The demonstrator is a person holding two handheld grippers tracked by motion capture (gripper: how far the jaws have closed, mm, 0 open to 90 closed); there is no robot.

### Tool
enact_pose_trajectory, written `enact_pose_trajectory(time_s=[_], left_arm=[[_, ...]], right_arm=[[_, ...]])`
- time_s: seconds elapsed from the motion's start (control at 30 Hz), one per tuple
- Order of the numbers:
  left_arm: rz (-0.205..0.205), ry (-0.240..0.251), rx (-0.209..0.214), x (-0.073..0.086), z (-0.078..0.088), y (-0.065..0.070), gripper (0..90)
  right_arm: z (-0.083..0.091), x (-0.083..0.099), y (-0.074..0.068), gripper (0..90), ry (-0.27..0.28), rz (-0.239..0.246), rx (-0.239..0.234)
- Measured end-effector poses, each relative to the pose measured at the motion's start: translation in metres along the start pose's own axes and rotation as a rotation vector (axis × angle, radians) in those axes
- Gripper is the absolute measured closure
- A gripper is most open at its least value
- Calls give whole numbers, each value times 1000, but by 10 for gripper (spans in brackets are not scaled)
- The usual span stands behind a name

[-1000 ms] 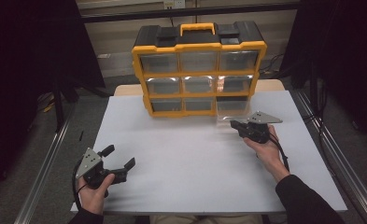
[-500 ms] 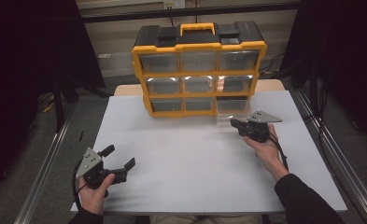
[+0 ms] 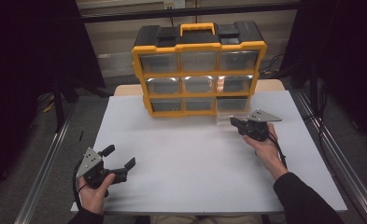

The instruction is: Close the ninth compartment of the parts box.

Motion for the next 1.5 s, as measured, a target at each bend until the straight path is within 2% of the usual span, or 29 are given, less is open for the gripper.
enact_pose_trajectory(time_s=[0.07, 0.17, 0.93, 0.97, 1.5], left_arm=[[-2, 1, 0, 0, 0, 0, 35], [-2, 0, 0, 0, 0, 0, 35], [9, 0, 0, 0, 0, 0, 35], [0, -1, 1, 0, 0, 0, 35], [-3, 1, -5, 0, 0, -1, 34]], right_arm=[[-1, -2, 1, 900, -5, 7, -2], [-3, -5, 2, 900, 5, -9, -1], [-9, -5, 6, 900, 11, -17, 15], [-9, -6, 7, 900, 15, -16, 13], [-14, -7, 10, 900, 13, -15, 20]])
Point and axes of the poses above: each handheld gripper's, and its own axes: z roughly backward along the jaws, x roughly out of its underside, y roughly to its right, the point moved 3 cm from there along -z, roughly forward along the jaws, and after that the axes turned 2 degrees about y, right-handed, at the moved point
